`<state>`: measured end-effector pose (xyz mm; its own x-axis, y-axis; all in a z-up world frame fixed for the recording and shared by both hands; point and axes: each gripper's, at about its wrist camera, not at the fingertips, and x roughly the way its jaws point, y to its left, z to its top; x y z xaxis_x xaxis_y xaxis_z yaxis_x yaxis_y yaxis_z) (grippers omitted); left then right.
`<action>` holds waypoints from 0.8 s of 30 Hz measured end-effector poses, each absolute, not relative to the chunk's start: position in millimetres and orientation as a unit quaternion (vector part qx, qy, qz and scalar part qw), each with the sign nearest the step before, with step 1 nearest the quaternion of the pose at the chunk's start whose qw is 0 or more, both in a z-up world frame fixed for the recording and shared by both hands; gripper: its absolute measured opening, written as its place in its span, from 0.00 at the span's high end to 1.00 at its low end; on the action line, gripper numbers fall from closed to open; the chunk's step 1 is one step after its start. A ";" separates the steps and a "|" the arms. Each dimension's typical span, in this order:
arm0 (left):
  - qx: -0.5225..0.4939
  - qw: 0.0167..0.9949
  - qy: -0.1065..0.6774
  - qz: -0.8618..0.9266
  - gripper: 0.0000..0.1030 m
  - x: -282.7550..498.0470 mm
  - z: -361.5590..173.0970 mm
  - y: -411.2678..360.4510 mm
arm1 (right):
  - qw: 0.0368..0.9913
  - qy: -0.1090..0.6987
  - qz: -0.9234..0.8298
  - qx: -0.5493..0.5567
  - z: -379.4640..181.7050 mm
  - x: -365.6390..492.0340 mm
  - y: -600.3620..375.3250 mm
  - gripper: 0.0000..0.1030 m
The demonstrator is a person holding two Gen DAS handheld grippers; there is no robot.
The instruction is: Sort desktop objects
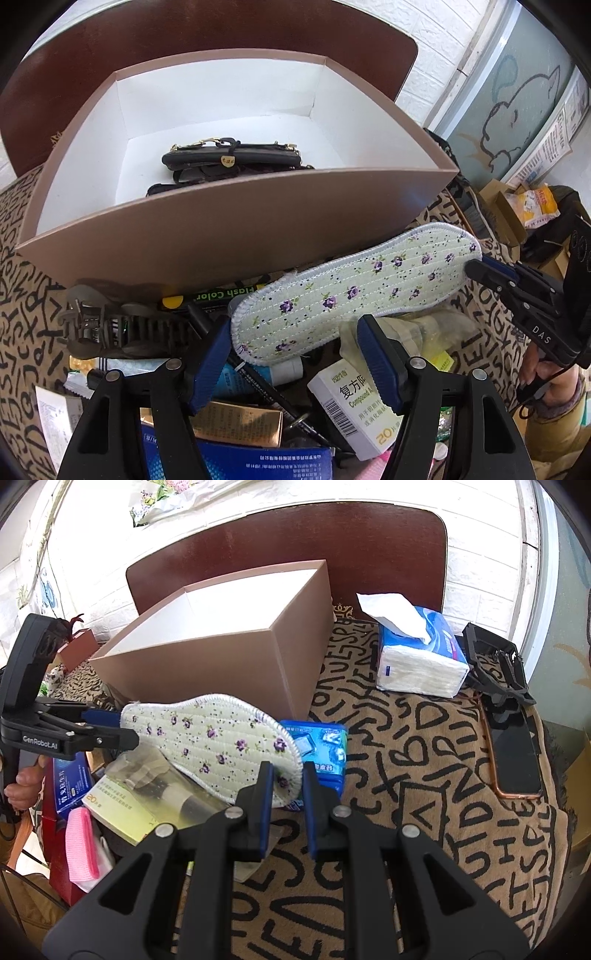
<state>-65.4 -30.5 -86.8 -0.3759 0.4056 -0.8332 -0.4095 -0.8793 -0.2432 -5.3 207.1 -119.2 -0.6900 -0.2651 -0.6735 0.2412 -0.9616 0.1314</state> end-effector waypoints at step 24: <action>-0.453 0.236 -0.021 0.859 0.35 -44.2 -53.2 -52.3 | 0.170 -0.011 -0.929 0.328 -88.9 4.2 191.1 0.83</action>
<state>-44.2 -52.3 -53.2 -0.4771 0.4251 -0.7692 -0.3876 -0.8873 -0.2499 4.2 191.1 -88.9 -0.7274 -0.3237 -0.6050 0.3091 -0.9418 0.1323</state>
